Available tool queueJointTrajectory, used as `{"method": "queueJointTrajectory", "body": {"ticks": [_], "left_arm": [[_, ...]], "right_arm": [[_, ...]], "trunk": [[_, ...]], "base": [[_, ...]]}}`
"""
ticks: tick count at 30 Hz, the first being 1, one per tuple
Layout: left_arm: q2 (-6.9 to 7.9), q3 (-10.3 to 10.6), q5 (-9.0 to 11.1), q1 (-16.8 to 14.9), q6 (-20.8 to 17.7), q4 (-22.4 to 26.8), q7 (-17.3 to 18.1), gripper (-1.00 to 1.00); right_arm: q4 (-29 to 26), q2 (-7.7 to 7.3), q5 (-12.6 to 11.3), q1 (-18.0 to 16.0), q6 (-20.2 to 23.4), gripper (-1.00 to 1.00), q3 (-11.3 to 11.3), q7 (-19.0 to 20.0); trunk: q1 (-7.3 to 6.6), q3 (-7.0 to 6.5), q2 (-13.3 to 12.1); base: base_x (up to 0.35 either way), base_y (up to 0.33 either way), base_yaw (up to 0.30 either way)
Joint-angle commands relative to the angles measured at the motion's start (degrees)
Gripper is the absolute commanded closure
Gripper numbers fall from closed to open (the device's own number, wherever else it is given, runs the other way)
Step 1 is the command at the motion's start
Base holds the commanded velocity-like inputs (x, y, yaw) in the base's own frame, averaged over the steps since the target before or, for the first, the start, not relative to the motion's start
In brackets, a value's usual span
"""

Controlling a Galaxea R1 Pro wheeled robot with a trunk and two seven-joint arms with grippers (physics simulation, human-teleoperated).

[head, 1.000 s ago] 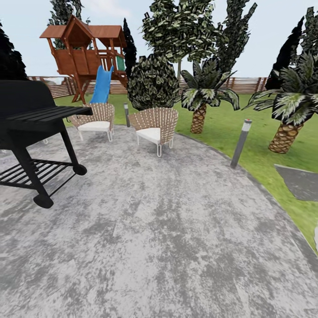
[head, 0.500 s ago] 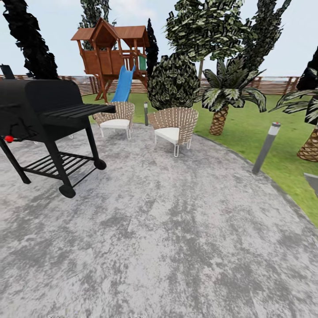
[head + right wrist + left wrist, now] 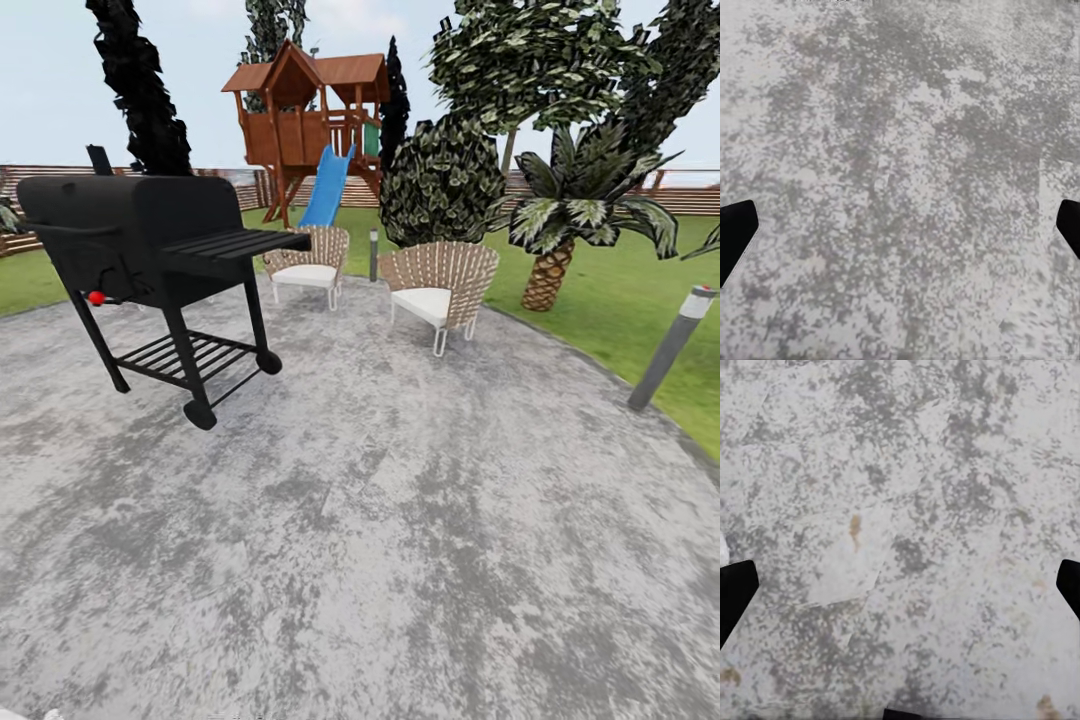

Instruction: Pick up the pesticide atomizer in the garden and spray insectifuge to fully cover both potted plants in the garden.

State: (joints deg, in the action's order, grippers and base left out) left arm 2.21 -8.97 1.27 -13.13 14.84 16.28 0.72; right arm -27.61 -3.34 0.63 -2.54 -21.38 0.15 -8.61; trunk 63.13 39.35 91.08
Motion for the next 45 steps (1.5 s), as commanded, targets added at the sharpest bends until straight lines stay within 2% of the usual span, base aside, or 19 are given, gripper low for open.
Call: {"method": "queueJointTrajectory", "body": {"ticks": [1,21,31,45], "left_arm": [[-0.01,-0.08,0.13,-0.05,0.19,-0.06,0.09,-1.00],[0.08,-0.01,0.06,-0.05,0.25,-0.02,0.16,-1.00],[0.17,-0.01,0.04,-0.05,0.46,-0.07,0.16,-1.00],[0.17,0.01,0.04,-0.05,0.46,-0.11,0.16,-1.00]], "right_arm": [[0.01,0.00,0.07,-0.01,-0.15,-1.00,0.03,-0.18],[0.01,0.00,0.07,-0.01,-0.06,-1.00,0.02,-0.09],[0.01,0.00,0.07,-0.01,-0.06,-1.00,0.03,-0.09],[0.01,-0.17,0.12,-0.01,-0.10,-1.00,0.11,0.10]], "trunk": [[-0.01,0.08,0.02],[-0.01,0.82,0.02],[-0.01,1.20,0.02],[-0.01,1.28,0.02]], "base": [[0.000,0.000,0.279],[0.005,-0.003,0.279],[0.165,-0.199,0.271],[0.178,-0.222,0.029]]}}
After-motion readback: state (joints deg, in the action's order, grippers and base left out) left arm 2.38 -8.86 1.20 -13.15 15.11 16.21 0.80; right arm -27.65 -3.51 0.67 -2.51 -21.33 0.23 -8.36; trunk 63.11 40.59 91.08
